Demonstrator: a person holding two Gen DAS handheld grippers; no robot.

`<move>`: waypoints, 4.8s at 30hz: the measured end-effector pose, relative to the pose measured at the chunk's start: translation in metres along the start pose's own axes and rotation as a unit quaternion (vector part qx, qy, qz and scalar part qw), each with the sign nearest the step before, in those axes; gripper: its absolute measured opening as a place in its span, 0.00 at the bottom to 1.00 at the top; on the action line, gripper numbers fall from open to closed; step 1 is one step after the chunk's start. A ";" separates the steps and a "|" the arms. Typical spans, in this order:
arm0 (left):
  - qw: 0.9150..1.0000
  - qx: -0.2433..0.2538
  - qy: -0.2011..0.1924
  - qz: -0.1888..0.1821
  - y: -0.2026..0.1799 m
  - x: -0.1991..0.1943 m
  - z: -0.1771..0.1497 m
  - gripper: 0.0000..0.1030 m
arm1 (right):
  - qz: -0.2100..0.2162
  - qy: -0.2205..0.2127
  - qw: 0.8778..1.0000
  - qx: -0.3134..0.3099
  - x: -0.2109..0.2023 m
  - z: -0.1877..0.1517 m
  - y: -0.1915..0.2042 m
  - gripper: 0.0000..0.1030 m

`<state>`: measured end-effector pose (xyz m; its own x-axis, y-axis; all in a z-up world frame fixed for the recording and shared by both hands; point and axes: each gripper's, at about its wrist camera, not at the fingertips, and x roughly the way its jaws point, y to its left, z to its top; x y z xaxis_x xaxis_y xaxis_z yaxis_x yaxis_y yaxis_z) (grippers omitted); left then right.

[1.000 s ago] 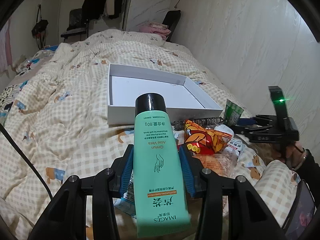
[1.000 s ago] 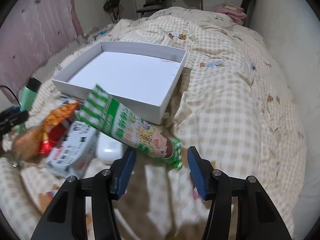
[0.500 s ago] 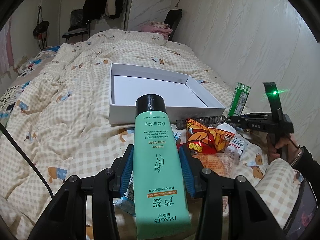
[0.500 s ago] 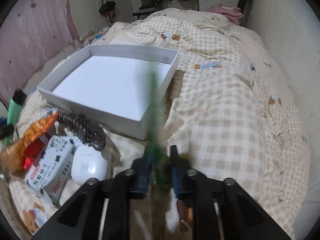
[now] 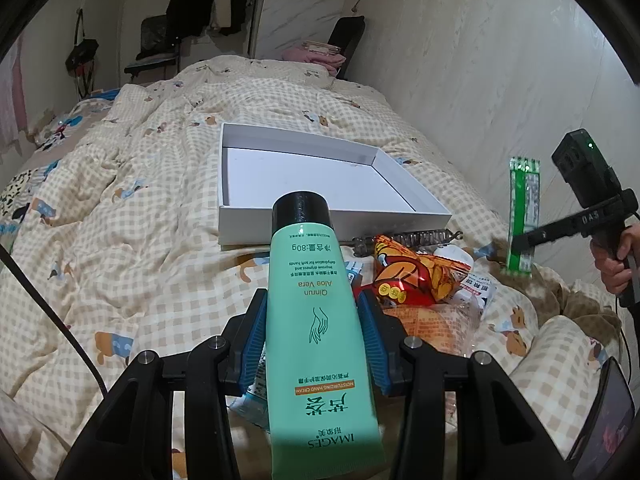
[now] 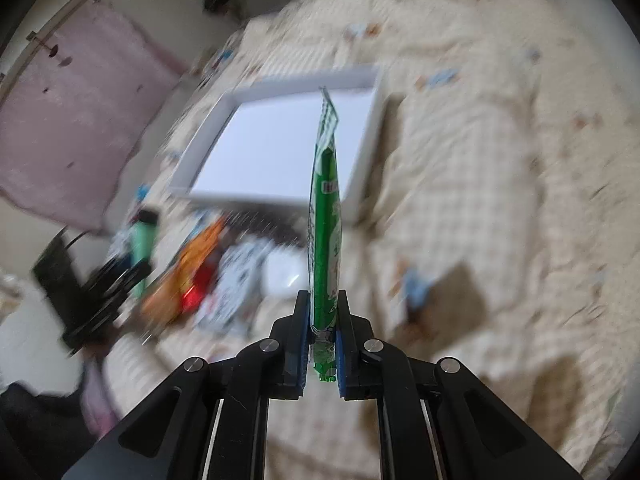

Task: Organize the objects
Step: 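Grasp the green snack stick packet with the right gripper while the left holds the tube, then carry the tube and green packet over the white box with both grippers, then lower both items into the white box and open both grippers, then withdraw both grippers from the box and move the left toward the blue wafer packet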

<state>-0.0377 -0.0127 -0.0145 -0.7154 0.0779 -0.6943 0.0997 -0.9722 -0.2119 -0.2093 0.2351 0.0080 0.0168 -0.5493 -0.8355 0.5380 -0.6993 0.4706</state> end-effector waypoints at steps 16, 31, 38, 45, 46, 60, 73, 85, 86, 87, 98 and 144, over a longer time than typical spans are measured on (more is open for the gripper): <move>1.000 0.000 0.000 0.000 0.000 0.000 -0.001 0.47 | -0.065 0.006 0.993 -0.099 0.047 0.006 0.029 0.11; 1.000 0.000 0.001 0.000 0.000 0.000 -0.002 0.47 | -0.094 -0.040 0.990 -0.093 0.043 -0.013 0.035 0.12; 1.000 0.000 0.000 0.000 -0.001 0.000 -0.002 0.47 | -0.052 -0.086 0.993 -0.057 0.023 -0.021 0.038 0.12; 1.000 0.001 -0.011 -0.005 -0.001 -0.005 -0.001 0.47 | -0.002 -0.129 0.989 -0.068 0.005 -0.032 0.067 0.12; 1.000 -0.002 -0.014 -0.011 0.001 -0.006 -0.001 0.47 | -0.003 -0.132 0.989 -0.069 0.005 -0.034 0.069 0.12; 0.999 -0.002 -0.021 -0.025 0.001 -0.013 0.010 0.47 | 0.033 -0.133 0.989 -0.059 0.015 -0.040 0.068 0.12; 0.996 0.047 -0.052 0.048 0.012 -0.025 0.102 0.47 | -0.001 -0.215 0.974 -0.075 -0.050 0.012 0.084 0.12; 0.998 0.029 -0.004 0.063 0.017 0.081 0.155 0.47 | -0.126 -0.190 0.974 -0.006 0.020 0.083 0.059 0.12; 0.998 0.031 0.006 0.061 0.017 0.091 0.154 0.47 | -0.127 -0.176 0.976 0.003 0.033 0.088 0.055 0.12; 0.997 0.031 0.016 0.062 0.018 0.102 0.153 0.47 | -0.130 -0.162 0.978 0.008 0.044 0.091 0.050 0.12; 0.995 0.012 0.045 0.084 0.042 0.146 0.134 0.47 | -0.200 -0.107 0.974 0.002 0.095 0.086 0.025 0.12; 0.985 0.044 -0.144 0.078 0.018 -0.055 0.086 0.84 | -0.083 -0.304 0.933 -0.177 -0.042 -0.018 0.136 1.00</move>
<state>-0.0560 -0.0530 0.0789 -0.8646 -0.1267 -0.4863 0.1715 -0.9840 -0.0487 -0.1215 0.1715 0.1014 -0.5143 -0.6796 -0.5231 0.7367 -0.6624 0.1362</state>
